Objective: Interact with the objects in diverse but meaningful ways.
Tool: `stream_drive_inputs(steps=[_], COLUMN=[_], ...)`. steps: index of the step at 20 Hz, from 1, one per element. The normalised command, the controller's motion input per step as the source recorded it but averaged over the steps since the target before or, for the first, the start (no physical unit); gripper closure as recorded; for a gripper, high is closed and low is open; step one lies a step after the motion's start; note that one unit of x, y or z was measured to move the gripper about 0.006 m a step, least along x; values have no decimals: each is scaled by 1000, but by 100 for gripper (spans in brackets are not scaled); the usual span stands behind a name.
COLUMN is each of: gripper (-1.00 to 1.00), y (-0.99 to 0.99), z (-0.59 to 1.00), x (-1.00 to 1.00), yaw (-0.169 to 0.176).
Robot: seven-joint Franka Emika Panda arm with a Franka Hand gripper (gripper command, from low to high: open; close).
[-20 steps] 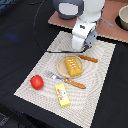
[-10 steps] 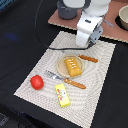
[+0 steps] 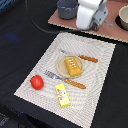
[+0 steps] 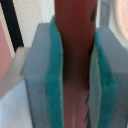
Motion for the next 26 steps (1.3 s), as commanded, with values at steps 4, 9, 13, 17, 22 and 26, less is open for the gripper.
stream_drive_inputs(steps=[4, 9, 13, 17, 22, 26], gripper=[100, 100, 100, 100, 100, 100], y=[-484, -535, -513, -530, -559, -571], z=[-241, -389, -352, -326, -362, -404], x=[-881, -909, -924, -888, -864, -844], yaw=[0, 0, -3, -12, -9, -11])
